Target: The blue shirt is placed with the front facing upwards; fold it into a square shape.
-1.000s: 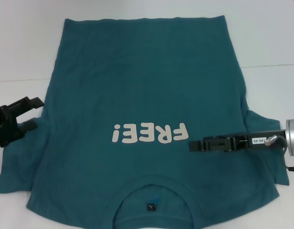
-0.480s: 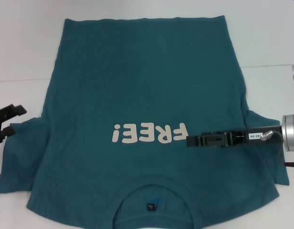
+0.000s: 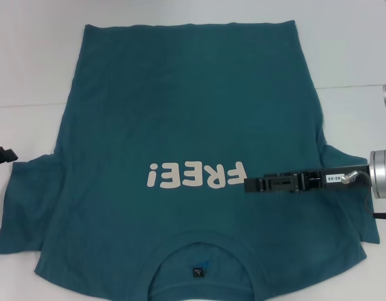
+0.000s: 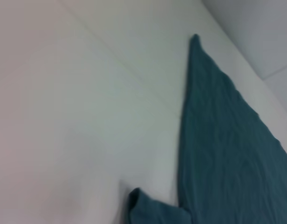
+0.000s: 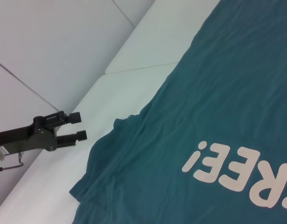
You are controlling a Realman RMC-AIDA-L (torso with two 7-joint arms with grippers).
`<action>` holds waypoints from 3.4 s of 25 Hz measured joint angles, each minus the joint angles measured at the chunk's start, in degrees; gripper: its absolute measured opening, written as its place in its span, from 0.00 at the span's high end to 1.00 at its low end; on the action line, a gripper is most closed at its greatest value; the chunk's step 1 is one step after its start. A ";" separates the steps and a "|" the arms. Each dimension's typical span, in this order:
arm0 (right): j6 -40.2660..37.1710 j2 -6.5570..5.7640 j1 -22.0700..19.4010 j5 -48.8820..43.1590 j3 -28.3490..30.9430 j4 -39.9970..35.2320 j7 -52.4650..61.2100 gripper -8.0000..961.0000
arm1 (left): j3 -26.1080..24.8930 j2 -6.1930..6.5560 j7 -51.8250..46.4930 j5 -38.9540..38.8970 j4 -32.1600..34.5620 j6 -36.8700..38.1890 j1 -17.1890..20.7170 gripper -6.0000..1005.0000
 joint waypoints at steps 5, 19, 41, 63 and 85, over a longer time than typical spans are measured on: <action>0.01 0.00 0.08 0.00 0.00 0.07 0.17 0.04 | -0.81 -0.29 -2.86 0.13 -1.16 -0.98 0.57 0.18; 0.01 0.00 -0.22 0.00 0.00 0.09 0.21 0.04 | 0.58 -0.49 -0.80 0.33 -3.87 -6.22 0.23 0.18; 0.67 -0.08 -0.37 0.00 0.00 0.08 0.21 0.04 | 2.11 -0.51 -0.73 1.71 -5.20 -3.39 -0.54 0.19; 0.71 -0.48 -0.45 0.00 0.45 0.08 0.08 0.05 | 3.52 -0.14 -2.29 2.98 -4.72 -2.97 -1.40 0.54; 0.68 -0.50 -0.54 0.00 0.38 0.62 0.11 0.06 | 2.51 2.06 -5.27 4.61 -0.95 0.17 -1.91 0.99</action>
